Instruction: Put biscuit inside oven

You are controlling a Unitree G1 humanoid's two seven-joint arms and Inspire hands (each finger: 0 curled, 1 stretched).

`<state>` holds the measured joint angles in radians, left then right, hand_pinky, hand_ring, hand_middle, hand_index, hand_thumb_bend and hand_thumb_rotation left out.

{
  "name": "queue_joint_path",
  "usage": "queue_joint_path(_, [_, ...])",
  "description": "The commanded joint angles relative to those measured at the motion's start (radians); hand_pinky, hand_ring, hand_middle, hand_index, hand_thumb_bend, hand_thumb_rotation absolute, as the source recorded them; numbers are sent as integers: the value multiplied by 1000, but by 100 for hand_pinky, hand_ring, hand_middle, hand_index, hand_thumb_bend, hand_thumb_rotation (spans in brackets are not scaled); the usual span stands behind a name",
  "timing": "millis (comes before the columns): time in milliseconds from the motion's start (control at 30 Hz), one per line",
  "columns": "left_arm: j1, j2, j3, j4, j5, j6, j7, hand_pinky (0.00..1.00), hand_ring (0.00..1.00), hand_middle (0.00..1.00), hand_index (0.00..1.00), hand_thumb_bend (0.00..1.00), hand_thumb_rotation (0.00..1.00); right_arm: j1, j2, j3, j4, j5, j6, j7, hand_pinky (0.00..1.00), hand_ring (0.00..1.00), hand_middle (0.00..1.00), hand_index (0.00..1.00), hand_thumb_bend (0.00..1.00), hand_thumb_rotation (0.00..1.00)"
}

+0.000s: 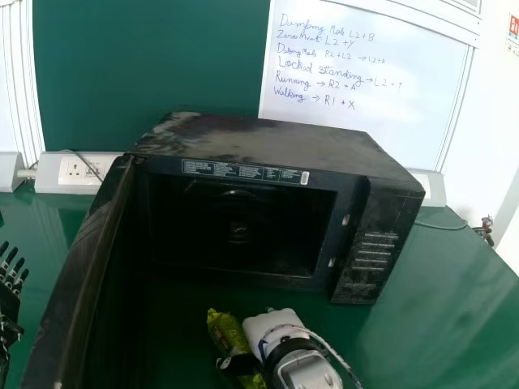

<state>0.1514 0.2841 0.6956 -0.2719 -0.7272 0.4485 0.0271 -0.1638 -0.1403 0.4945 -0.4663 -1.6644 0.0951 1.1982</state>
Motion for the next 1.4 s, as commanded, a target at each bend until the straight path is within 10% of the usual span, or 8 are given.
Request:
queue_joint_path(0, [-4, 1, -9, -4, 1, 3, -4, 71, 75, 77, 76, 74, 12, 31, -5, 2, 43, 47, -4, 76, 55, 67, 73, 77, 85, 43])
queue_joint_path(267, [-4, 0, -12, -8, 3, 3, -5, 71, 75, 78, 76, 75, 12, 39, -16, -5, 22, 68, 3, 56, 35, 44, 54, 65, 59, 16])
queue_joint_path(800, [-6, 0, -7, -11, -5, 12, 4, 71, 75, 78, 76, 75, 12, 49, -23, -6, 13, 81, 11, 33, 29, 39, 50, 67, 62, 11])
queue_joint_path(1167, [-8, -1, -8, -7, -3, 9, 3, 71, 75, 77, 75, 77, 12, 35, -20, -26, 18, 89, 26, 33, 50, 59, 63, 61, 69, 4])
queue_joint_path(1367, [-7, -1, -11, -9, 0, 9, 4, 71, 75, 77, 75, 74, 12, 25, -19, -52, -12, 116, 41, 12, 34, 43, 53, 64, 61, 2])
